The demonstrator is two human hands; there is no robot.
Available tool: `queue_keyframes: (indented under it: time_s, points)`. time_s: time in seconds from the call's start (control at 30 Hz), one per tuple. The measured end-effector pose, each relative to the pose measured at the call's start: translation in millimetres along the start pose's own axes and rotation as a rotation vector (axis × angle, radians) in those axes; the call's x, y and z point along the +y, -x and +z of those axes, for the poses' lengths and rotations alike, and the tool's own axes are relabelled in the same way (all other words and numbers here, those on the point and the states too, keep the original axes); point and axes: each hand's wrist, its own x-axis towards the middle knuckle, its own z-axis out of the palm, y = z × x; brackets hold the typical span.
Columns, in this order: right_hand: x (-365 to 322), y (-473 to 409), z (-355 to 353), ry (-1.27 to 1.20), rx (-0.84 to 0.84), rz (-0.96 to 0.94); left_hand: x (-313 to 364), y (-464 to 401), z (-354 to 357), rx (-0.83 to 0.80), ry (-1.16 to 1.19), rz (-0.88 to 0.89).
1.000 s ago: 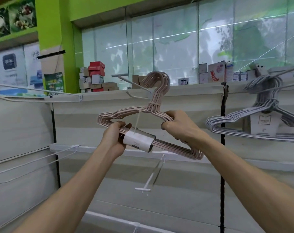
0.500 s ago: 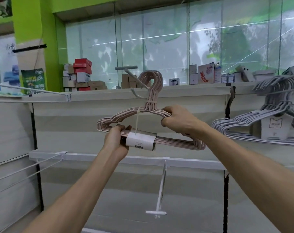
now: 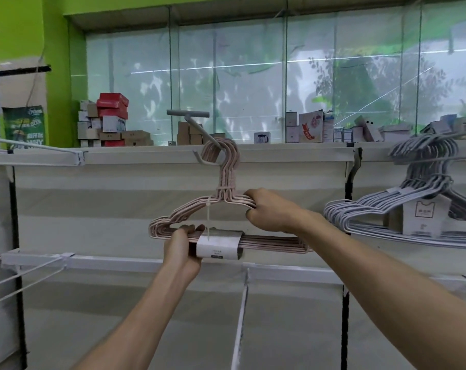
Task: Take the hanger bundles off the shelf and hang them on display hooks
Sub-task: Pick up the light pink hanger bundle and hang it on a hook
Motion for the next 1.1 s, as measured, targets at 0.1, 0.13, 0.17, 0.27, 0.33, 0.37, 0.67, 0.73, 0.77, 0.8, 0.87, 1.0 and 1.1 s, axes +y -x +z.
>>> queue_keyframes:
  time_s: [0.1,0.13,0.17,0.27,0.33,0.37,0.67,0.73,0.77,0.8,0.87,1.0,1.1]
  points:
    - [5.0,-7.9,1.2,0.026,0.017,0.026,-1.1,-11.0,4.8,0.011,-0.012,-0.035]
    - [6.7,-11.2,2.0,0.021,0.018,0.038,-0.7,-15.0,6.0,0.017,-0.019,-0.034]
    - [8.1,-13.7,3.1,0.014,0.019,0.047,-0.4,-18.3,6.9,0.023,-0.025,-0.028]
    - [12.1,-19.5,8.2,-0.019,0.020,0.063,-0.3,-24.8,7.6,0.027,-0.045,-0.012]
    - [14.4,-21.7,10.9,-0.030,0.022,0.064,0.0,-24.0,6.4,0.030,-0.059,0.005]
    - [15.0,-22.2,11.4,-0.031,0.023,0.063,0.7,-21.7,6.1,0.026,-0.071,0.010]
    - [10.6,-12.0,15.5,0.085,0.147,0.107,18.2,23.7,-20.9,-0.133,-0.296,-0.010]
    - [8.6,-4.4,17.4,0.110,0.174,0.087,25.4,31.8,-29.7,-0.128,-0.346,-0.021]
    - [7.1,0.9,18.0,0.122,0.184,0.081,29.0,36.1,-33.1,-0.128,-0.368,-0.023]
    - [5.5,6.7,18.1,0.136,0.196,0.080,32.4,40.0,-36.0,-0.133,-0.386,-0.020]
    - [2.0,19.5,16.1,0.162,0.234,0.079,39.3,49.2,-40.7,-0.146,-0.440,0.016]
    - [-9.8,49.3,3.6,0.179,0.314,0.064,51.1,76.0,-45.6,-0.196,-0.539,0.116]
    - [-18.7,75.8,-3.7,0.172,0.378,0.048,56.3,102.8,-43.5,-0.275,-0.485,0.146]
